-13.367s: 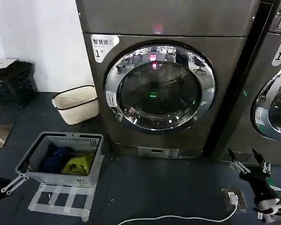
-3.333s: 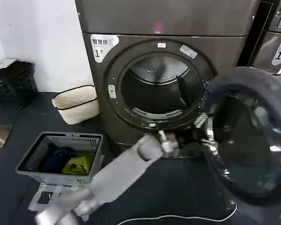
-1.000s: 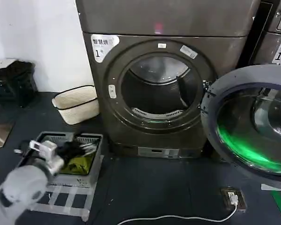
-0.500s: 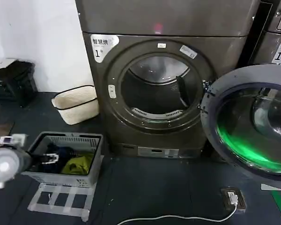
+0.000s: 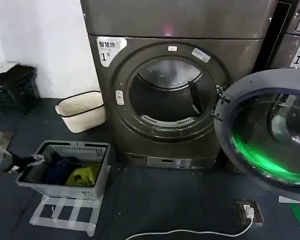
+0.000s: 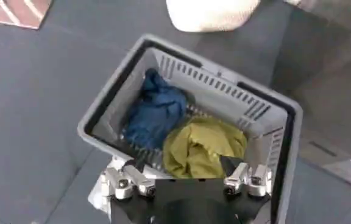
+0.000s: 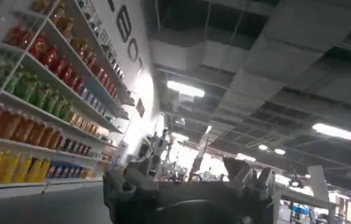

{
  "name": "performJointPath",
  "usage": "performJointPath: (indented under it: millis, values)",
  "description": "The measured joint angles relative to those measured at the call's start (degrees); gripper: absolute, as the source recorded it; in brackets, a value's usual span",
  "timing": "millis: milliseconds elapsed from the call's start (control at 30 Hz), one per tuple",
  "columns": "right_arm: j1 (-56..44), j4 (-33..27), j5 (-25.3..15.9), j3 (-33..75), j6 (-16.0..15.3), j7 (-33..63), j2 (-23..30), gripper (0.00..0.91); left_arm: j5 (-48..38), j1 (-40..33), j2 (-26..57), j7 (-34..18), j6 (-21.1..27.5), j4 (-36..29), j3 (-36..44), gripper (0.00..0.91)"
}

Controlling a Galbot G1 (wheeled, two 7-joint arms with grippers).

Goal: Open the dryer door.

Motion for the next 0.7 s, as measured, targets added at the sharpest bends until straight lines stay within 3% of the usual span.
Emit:
performJointPath:
  millis: [267, 700]
  values:
    - [-0.3, 0.3, 0.1, 0.1, 0.1, -0.1, 0.1, 0.907, 8.7, -3.9, -0.9, 8.3, 0.0, 1.2, 1.8, 0.907]
    - [-0.4, -0.3, 0.6, 0.5, 0.2, -0.2, 0.1, 0.907, 10.0, -4.8, -1.2, 8.6, 0.0, 1.9, 2.9, 0.907]
